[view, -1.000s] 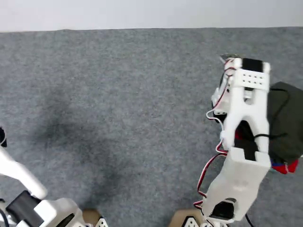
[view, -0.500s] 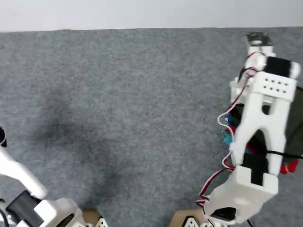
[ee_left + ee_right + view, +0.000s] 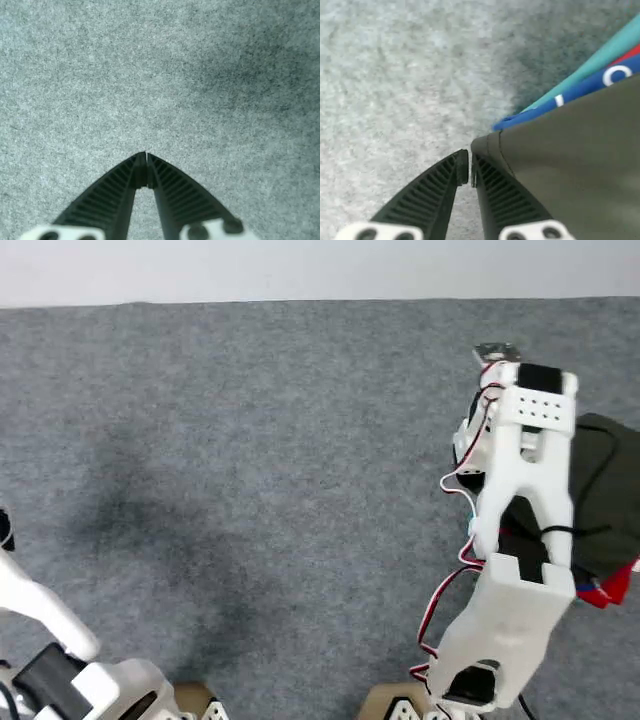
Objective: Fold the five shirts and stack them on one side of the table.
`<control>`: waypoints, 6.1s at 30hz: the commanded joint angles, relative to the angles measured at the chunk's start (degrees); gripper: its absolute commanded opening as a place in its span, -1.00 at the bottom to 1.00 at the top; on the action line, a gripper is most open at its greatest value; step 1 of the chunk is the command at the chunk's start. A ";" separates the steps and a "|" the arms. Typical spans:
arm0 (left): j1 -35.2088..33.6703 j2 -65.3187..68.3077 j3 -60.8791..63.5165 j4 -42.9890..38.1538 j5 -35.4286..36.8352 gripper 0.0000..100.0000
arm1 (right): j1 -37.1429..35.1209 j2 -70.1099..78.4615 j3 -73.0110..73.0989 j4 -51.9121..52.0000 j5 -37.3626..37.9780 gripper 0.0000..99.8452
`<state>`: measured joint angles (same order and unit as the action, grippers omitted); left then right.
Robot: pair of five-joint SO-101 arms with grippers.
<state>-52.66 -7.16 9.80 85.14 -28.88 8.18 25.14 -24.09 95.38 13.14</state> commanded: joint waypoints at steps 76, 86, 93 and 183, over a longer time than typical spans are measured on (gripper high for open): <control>46.15 -95.56 83.03 -24.26 35.69 -0.99 | -9.27 -103.78 103.47 -37.58 -20.22 -0.98; 46.24 -95.21 86.73 -25.49 35.69 -0.99 | -9.27 -103.78 118.95 -49.63 -20.22 -0.98; 46.24 -95.38 86.73 -19.96 35.60 -0.99 | -9.27 -103.78 119.82 -52.53 -20.31 -0.98; 45.80 -95.56 86.73 -15.30 35.96 -0.99 | -4.97 -103.78 119.21 -49.80 -26.37 -0.98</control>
<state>-6.77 -102.55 96.75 69.32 6.64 2.46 -78.24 95.82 45.80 -12.53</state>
